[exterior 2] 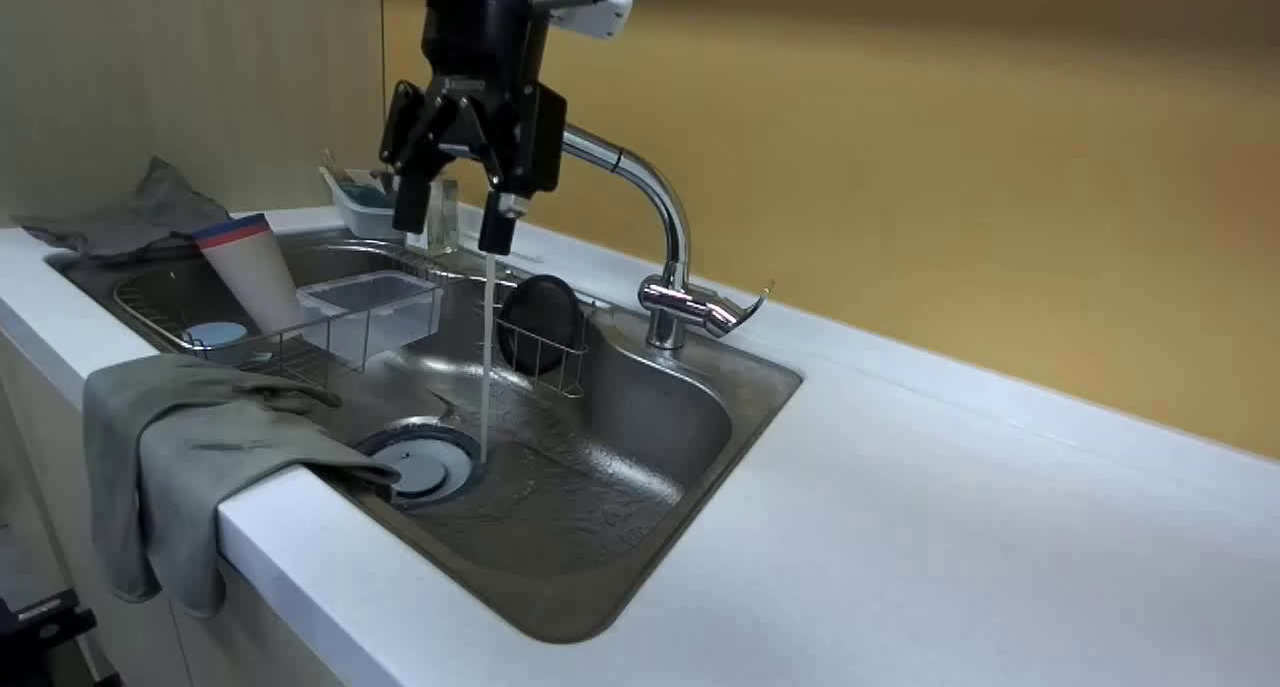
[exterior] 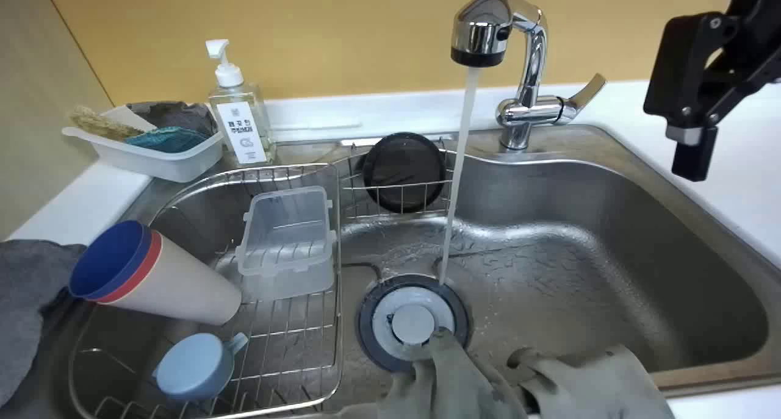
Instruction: Push the tap handle to the left
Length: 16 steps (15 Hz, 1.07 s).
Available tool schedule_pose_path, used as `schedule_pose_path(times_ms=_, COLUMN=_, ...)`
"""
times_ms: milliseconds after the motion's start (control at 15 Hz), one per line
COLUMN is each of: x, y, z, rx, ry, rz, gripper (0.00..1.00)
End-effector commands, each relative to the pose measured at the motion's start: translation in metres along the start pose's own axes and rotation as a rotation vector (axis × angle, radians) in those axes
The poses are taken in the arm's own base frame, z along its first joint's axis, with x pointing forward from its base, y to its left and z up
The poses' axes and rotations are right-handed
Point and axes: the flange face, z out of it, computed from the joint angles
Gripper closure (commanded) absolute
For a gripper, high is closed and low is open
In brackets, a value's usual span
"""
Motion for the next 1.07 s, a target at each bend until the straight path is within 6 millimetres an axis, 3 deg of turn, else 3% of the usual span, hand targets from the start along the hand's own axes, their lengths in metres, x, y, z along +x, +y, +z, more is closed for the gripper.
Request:
schedule_pose_path(times_ms=0, x=0.0002, y=0.0001, z=-0.0004, rx=0.0, ry=0.001, rz=0.0, gripper=0.0)
schedule_pose_path(times_ms=867, x=0.0003, y=0.0001, z=-0.0005, rx=0.0, ry=0.001, rz=0.0, gripper=0.0)
schedule_pose_path(times_ms=1000, x=0.0094, y=0.0071, z=-0.0049, rx=-0.002, ry=0.05, rz=0.033, gripper=0.0)
